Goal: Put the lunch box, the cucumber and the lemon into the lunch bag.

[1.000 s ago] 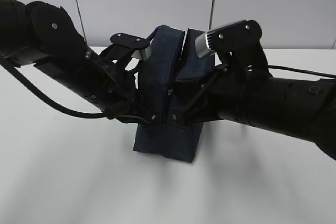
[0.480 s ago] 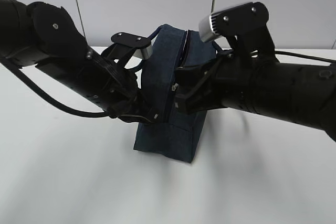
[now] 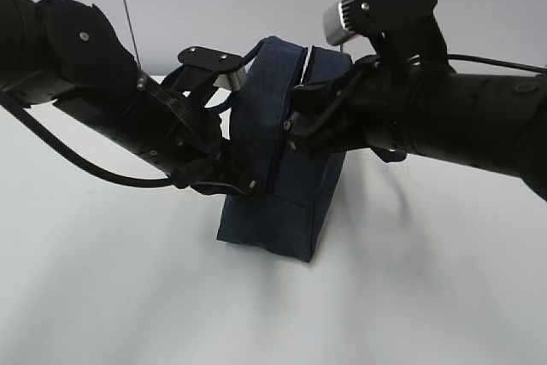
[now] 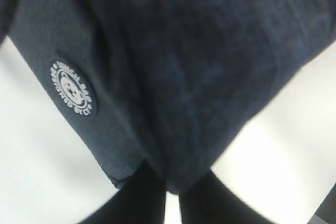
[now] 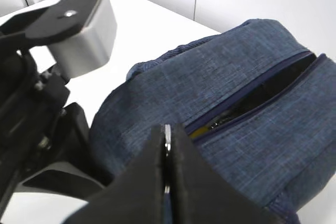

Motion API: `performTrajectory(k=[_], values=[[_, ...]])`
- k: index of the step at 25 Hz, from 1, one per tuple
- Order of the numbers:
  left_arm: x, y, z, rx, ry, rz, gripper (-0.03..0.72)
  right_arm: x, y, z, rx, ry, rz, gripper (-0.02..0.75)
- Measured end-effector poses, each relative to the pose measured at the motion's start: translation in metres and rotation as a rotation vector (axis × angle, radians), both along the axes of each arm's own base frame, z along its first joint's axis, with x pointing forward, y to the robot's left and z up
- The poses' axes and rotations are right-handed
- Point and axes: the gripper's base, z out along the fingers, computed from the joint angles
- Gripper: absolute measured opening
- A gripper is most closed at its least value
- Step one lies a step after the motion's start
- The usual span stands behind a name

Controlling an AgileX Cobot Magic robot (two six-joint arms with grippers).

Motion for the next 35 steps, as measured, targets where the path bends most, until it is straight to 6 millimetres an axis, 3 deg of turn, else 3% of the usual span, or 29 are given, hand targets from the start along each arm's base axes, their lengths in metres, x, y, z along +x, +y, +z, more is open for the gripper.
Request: performTrajectory(k=[18,27,35], values=[[0.001,0.0,0.001,-0.002,-0.011,0.0,0.0,0.045,0.004,0.005,0.015,-0.016,-0.061,0.0],[0.001,0.0,0.001,0.0,-0.016,-0.008,0.0,0.064,-0.009,0.008,0.034,-0.019,-0.129,0.0],[0.001,0.0,0.001,0.001,-0.021,-0.013,0.0,0.086,-0.009,0.005,0.066,-0.005,-0.174,0.0]])
